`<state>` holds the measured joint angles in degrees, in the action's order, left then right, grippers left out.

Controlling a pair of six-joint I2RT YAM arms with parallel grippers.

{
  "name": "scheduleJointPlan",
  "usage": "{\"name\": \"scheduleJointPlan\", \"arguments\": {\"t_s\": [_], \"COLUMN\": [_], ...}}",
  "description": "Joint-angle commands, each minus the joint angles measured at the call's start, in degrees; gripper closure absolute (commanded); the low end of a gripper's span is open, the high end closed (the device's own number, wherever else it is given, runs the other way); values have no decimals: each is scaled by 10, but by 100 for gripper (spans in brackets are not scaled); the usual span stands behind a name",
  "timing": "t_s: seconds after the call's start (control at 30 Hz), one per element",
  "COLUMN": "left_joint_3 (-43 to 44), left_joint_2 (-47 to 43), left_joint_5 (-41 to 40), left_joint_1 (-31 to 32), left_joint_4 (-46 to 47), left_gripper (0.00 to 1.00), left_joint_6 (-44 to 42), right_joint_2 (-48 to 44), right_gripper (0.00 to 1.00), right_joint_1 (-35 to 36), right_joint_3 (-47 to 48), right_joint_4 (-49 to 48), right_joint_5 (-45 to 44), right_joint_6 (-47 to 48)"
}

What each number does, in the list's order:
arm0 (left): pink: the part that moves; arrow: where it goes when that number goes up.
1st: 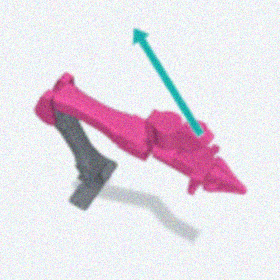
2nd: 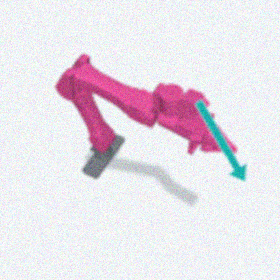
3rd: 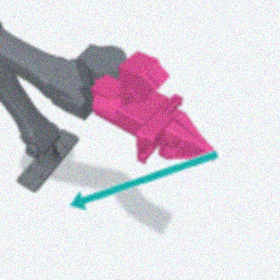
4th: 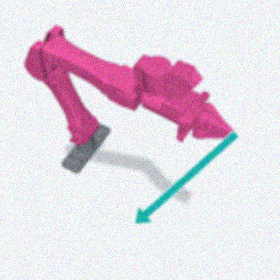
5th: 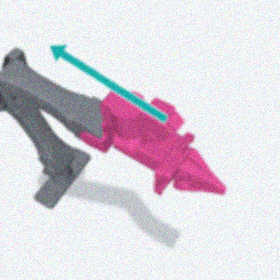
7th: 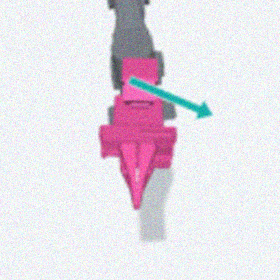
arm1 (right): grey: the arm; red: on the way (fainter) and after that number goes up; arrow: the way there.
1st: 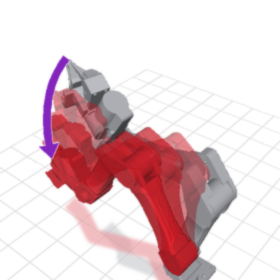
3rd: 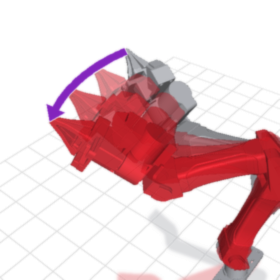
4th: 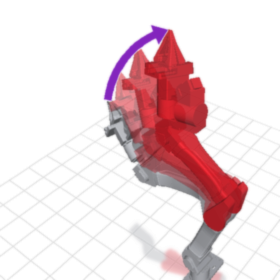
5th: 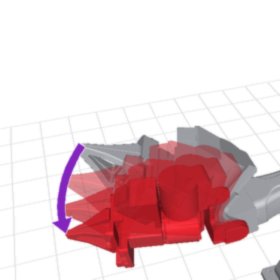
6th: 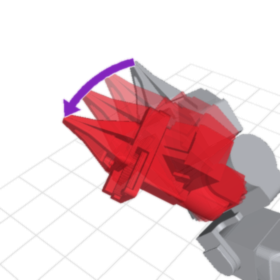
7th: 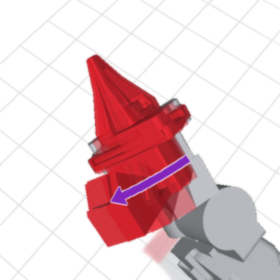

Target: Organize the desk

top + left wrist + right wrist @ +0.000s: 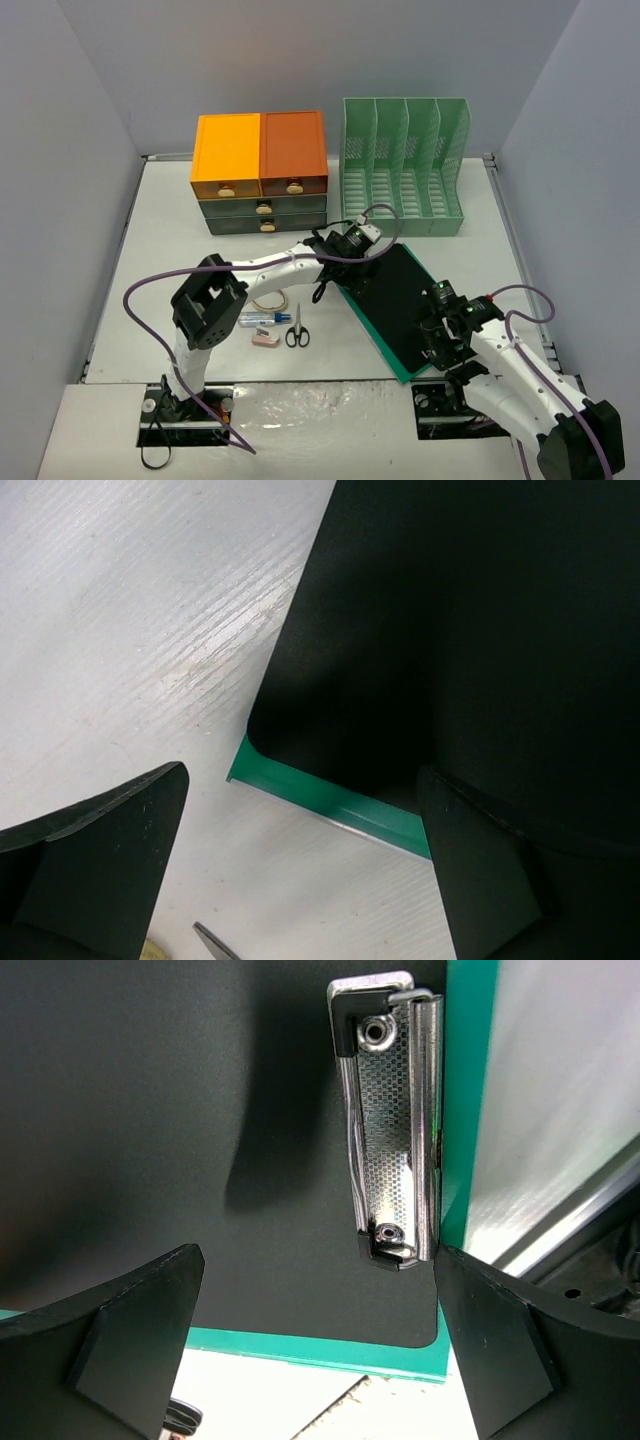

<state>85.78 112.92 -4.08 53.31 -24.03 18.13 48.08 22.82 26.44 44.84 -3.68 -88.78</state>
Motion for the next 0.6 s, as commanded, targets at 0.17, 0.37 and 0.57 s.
{"name": "scheduleJointPlan", "arguments": {"t_s": [0.17,0.37,0.57], "left_joint_3": [24,44,59], "left_joint_2": [6,36,59], "left_joint_5": [85,136,202], "left_joint_1": [-66,-95,-102], "left_joint_4": [74,92,116], "left_gripper": [3,3,3], "left_joint_6": [50,62,68], "right_joint_2": [10,15,28], "right_gripper": [3,3,3], "right_joint_1": [12,13,16], "right_joint_3": [-8,-2,8], "right_joint_4": [-17,-16,-16], "right_joint_5": [-11,-7,-12], "right_joint_6": [-24,-17,-13]}}
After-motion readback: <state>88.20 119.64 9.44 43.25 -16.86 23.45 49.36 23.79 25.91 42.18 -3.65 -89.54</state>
